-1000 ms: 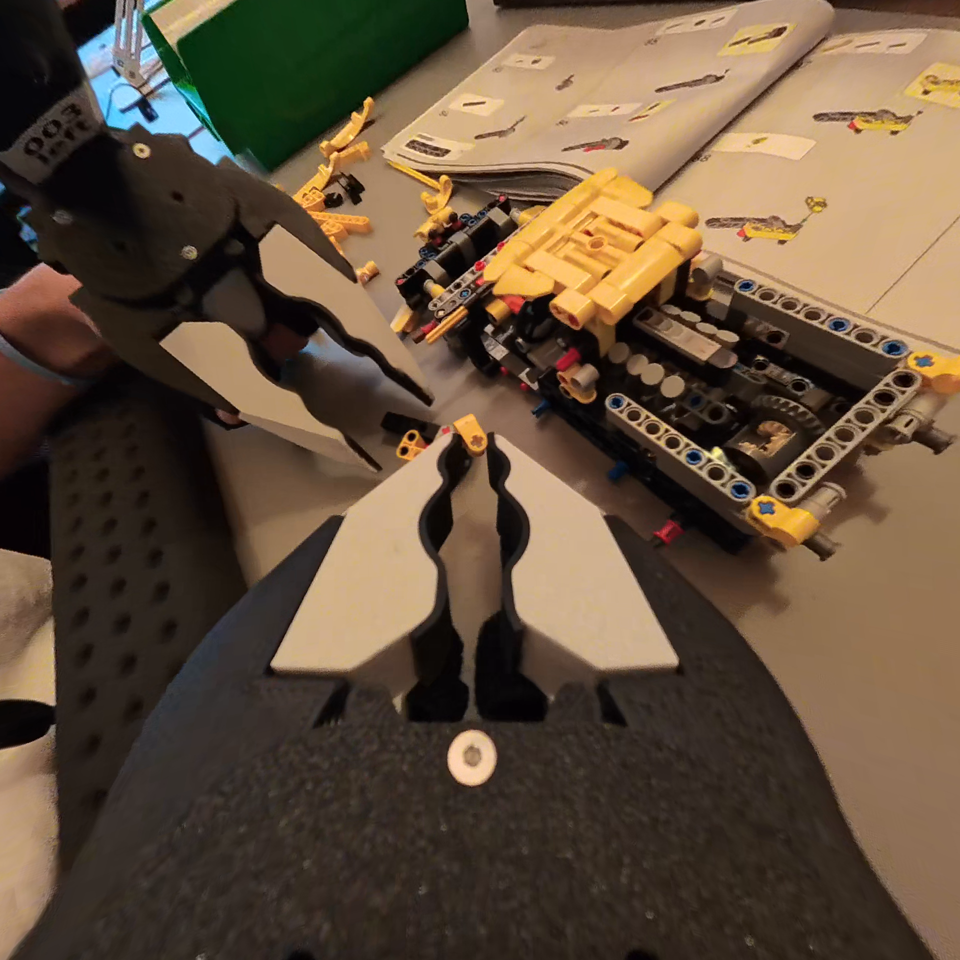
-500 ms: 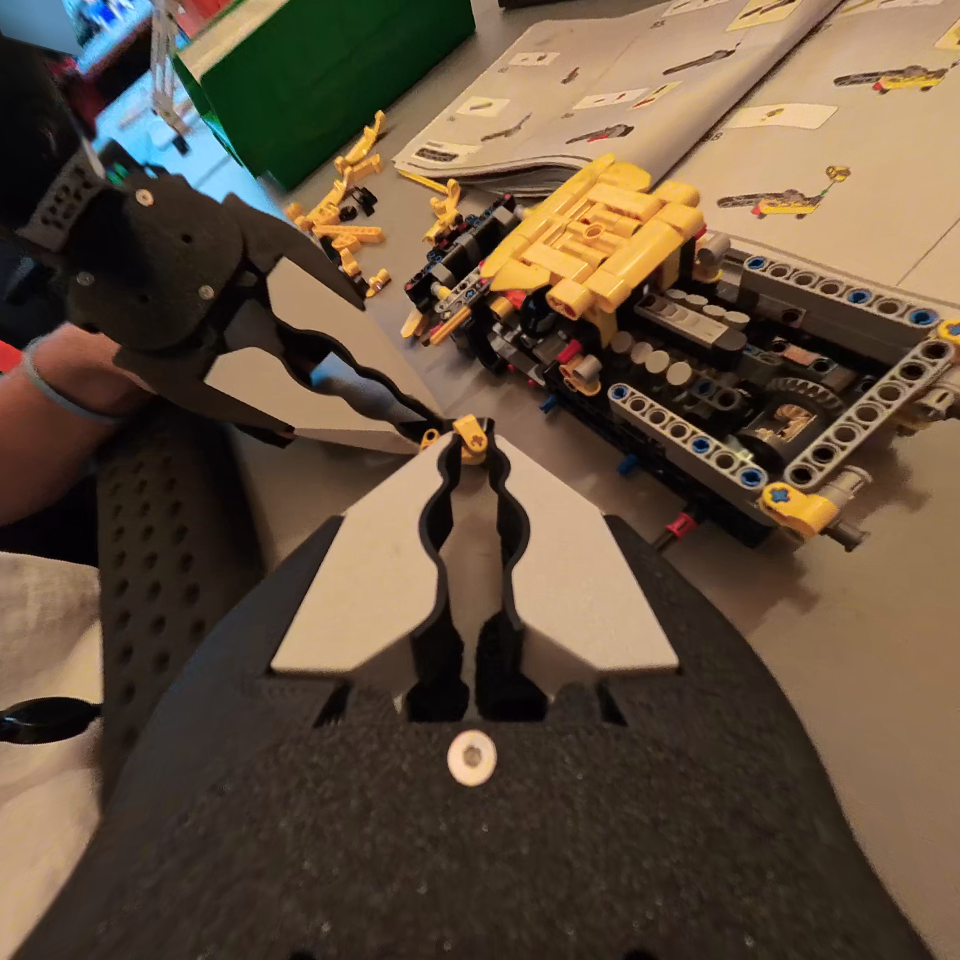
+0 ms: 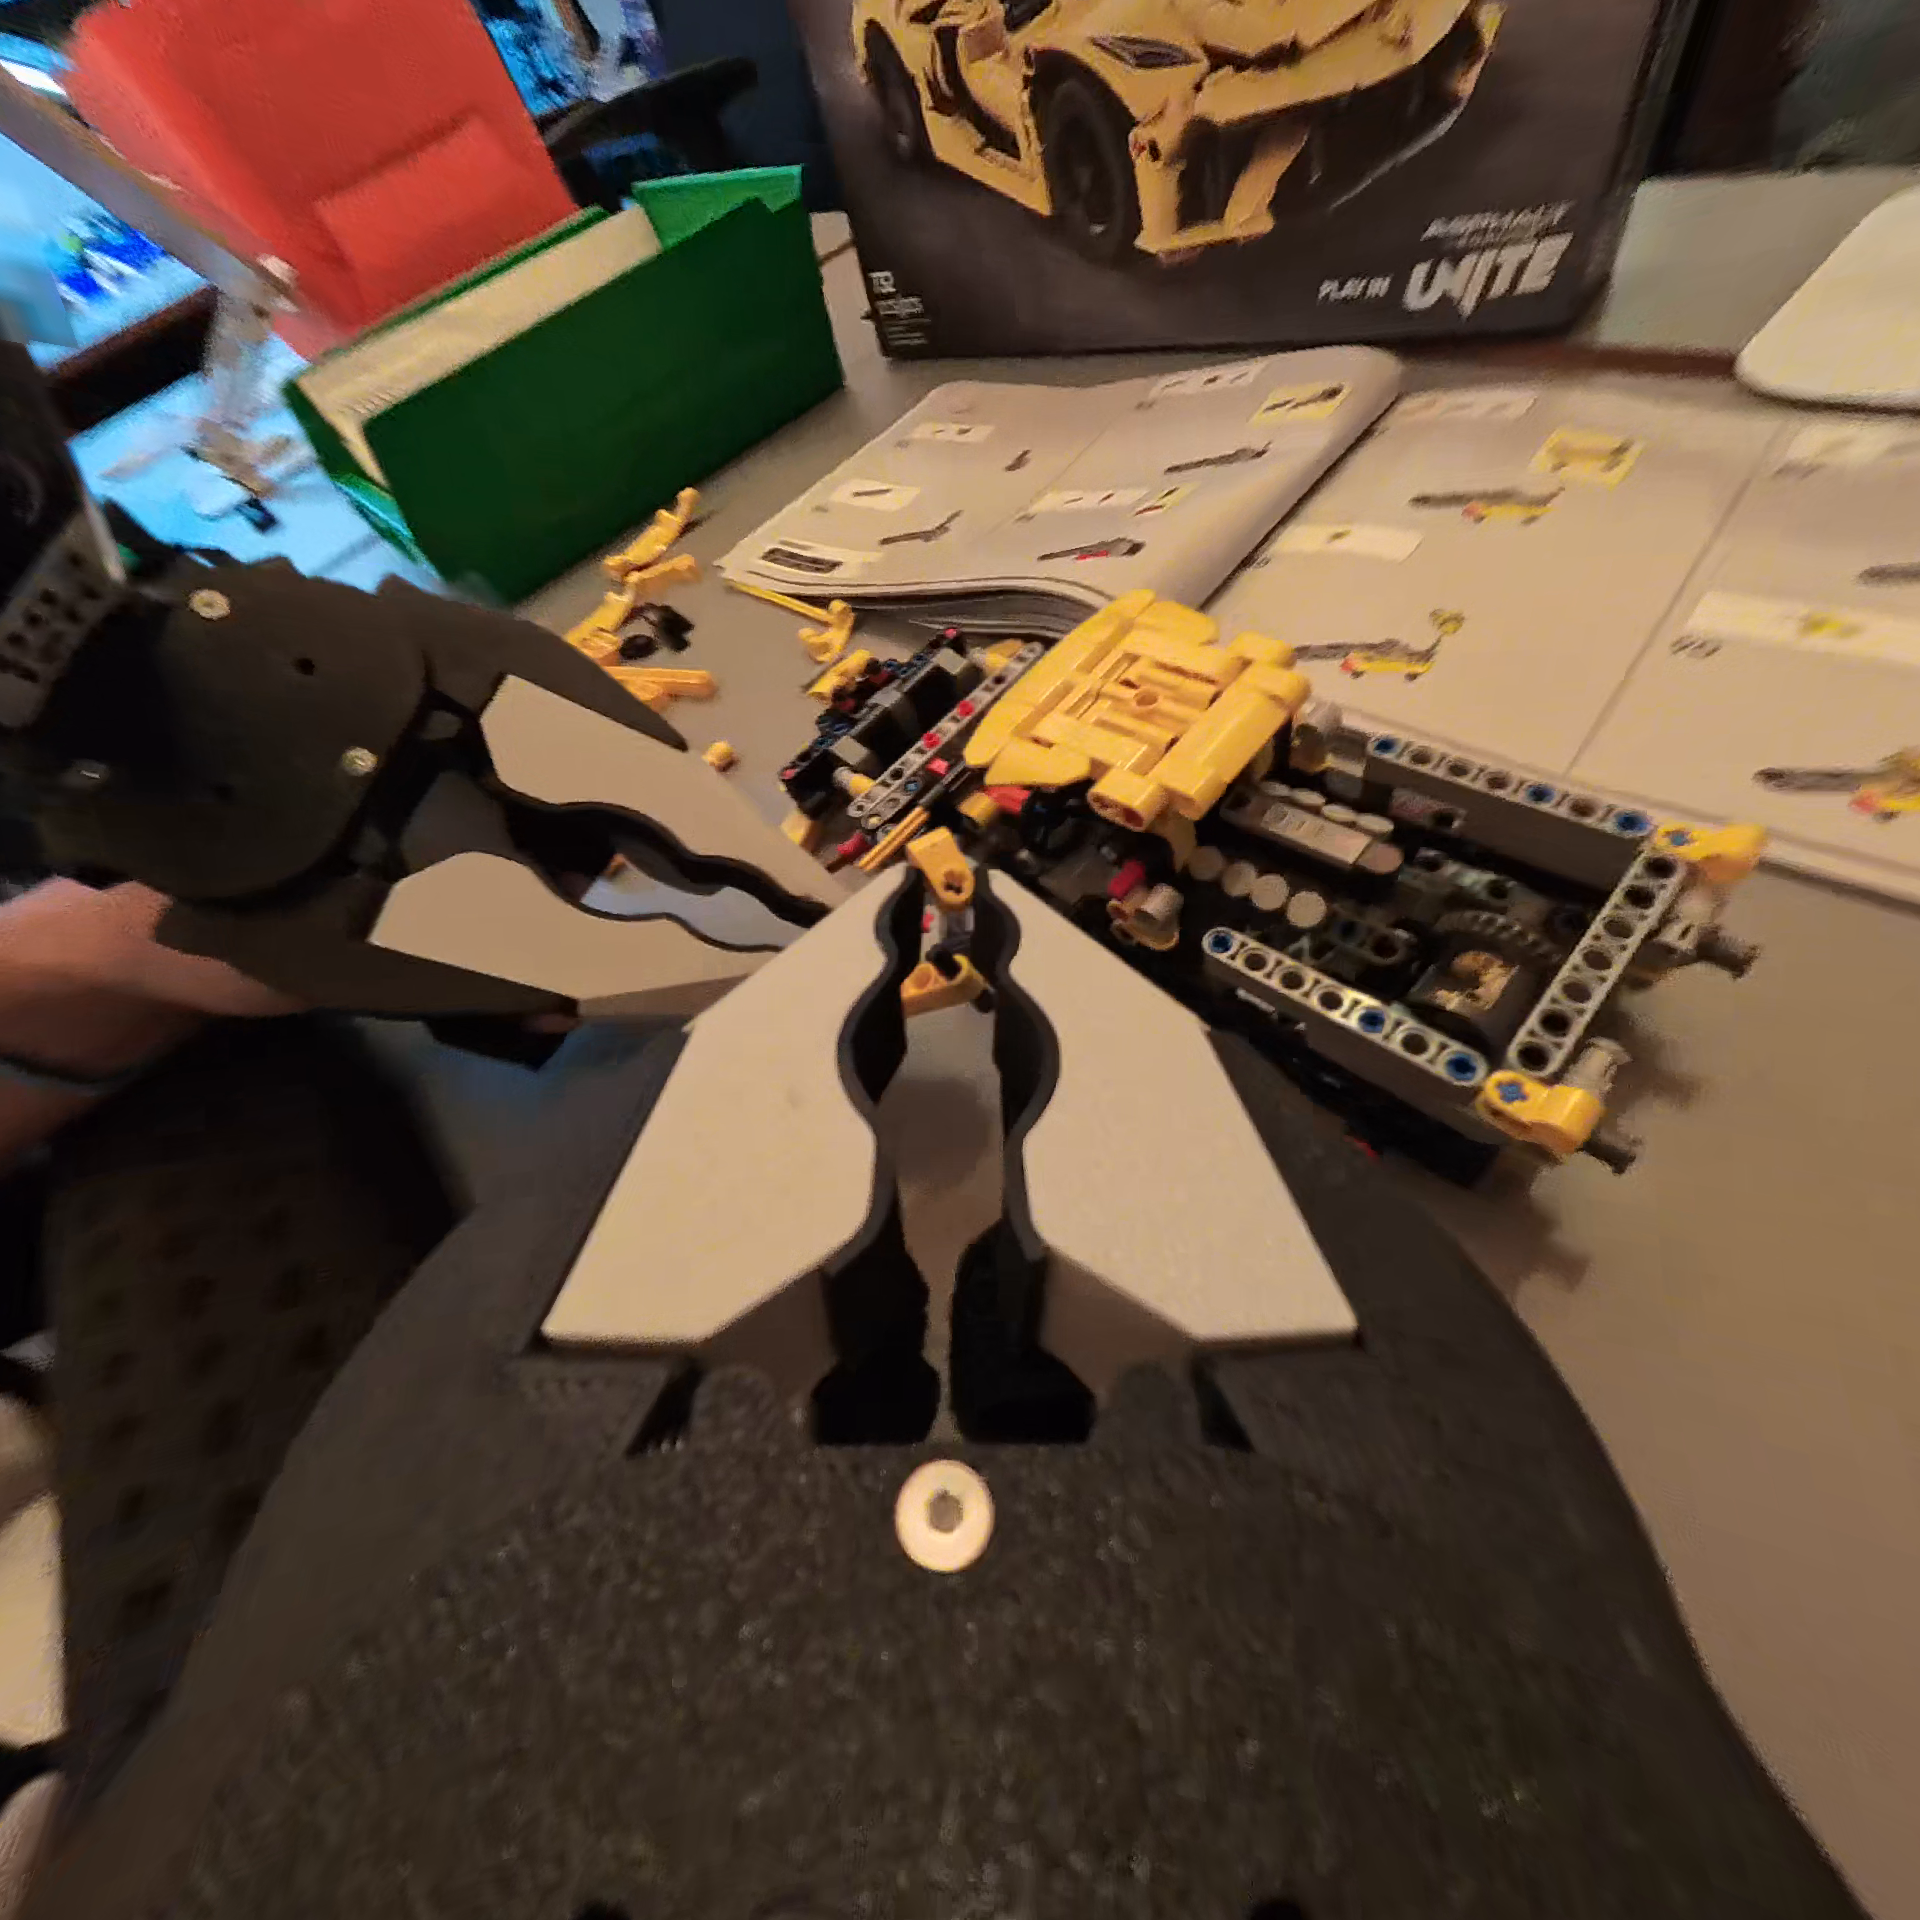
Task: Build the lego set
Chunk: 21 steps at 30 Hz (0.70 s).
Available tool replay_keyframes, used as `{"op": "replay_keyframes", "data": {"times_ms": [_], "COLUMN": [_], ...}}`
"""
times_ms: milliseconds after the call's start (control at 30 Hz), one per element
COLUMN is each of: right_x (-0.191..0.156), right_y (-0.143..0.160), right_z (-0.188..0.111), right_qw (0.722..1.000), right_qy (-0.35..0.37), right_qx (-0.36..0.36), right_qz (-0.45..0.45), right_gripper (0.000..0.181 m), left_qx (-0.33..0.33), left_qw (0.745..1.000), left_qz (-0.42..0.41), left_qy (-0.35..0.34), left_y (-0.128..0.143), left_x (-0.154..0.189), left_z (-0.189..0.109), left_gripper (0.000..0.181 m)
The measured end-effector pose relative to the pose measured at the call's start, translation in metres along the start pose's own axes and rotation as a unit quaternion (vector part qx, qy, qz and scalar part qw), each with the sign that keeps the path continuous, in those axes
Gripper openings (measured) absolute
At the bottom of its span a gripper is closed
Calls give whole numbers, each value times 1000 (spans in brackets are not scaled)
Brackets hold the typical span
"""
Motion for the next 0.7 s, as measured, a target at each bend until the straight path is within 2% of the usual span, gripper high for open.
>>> {"op": "replay_keyframes", "data": {"times_ms": [100, 267, 533, 700], "right_x": [-3, -5, -1, -3], "right_y": [3, 9, 7, 6], "right_z": [7, 14, 9, 9], "right_qw": [998, 996, 993, 992], "right_qy": [45, 53, 96, 103], "right_qx": [-25, -51, -41, -37], "right_qz": [-41, -43, -58, -63], "right_gripper": [9, 9, 9, 9], "left_qx": [7, 2, -16, -12], "left_qw": [1000, 1000, 998, 998], "left_qz": [-5, 0, -4, -10], "left_qy": [4, -10, -56, -56], "left_y": [-2, -3, -2, -3], "left_x": [1, 2, -3, -3], "left_z": [-2, -1, 1, 0], "left_gripper": [10, 10, 10, 10]}}
Point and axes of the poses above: each gripper's, where its closed fingertips meet, z out along the fingers, y out of its underside, x = y × z across the jaws, the point moved 4 cm from there along -z, back along the fingers, and after that the axes turned 15 degrees about -x, right-handed, at the moved point
